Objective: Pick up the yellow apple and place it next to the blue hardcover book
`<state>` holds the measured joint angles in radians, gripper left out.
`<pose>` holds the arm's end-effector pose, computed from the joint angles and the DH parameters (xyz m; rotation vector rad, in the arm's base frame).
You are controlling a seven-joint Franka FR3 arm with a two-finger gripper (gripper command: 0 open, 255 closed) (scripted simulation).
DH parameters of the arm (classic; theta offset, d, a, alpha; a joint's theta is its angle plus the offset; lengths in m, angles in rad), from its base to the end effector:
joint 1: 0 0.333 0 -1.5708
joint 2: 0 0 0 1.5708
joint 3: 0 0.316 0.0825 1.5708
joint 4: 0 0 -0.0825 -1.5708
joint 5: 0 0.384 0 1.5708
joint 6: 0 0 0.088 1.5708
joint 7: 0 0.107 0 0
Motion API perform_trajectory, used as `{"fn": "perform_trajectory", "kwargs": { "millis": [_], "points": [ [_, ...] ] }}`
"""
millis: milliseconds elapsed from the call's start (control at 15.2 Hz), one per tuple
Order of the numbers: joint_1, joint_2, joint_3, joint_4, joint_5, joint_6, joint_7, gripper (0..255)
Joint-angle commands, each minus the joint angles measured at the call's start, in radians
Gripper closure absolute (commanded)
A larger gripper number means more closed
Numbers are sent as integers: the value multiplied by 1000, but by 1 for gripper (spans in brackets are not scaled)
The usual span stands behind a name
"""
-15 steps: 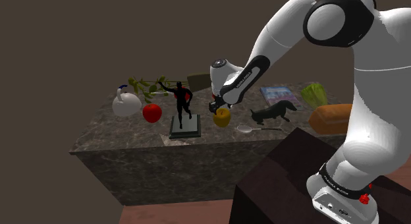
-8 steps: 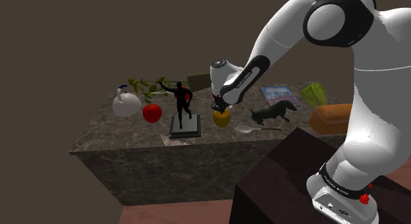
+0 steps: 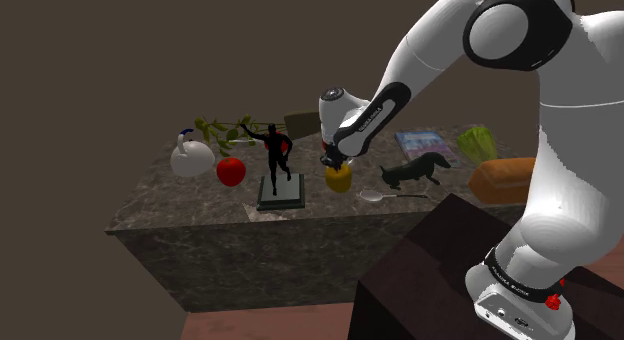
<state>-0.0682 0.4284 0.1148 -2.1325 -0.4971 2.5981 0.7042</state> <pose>0.5752 0.0364 0.2074 2.9288 -0.3640 0.1833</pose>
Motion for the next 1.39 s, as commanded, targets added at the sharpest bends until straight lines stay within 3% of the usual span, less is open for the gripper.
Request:
{"fn": "perform_trajectory", "kwargs": {
  "millis": [0,1320],
  "points": [
    [-5,-21,7,-4,12,-16,-11,255],
    [-38,-221,65,14,144,-220,-140,255]
  ]
}}
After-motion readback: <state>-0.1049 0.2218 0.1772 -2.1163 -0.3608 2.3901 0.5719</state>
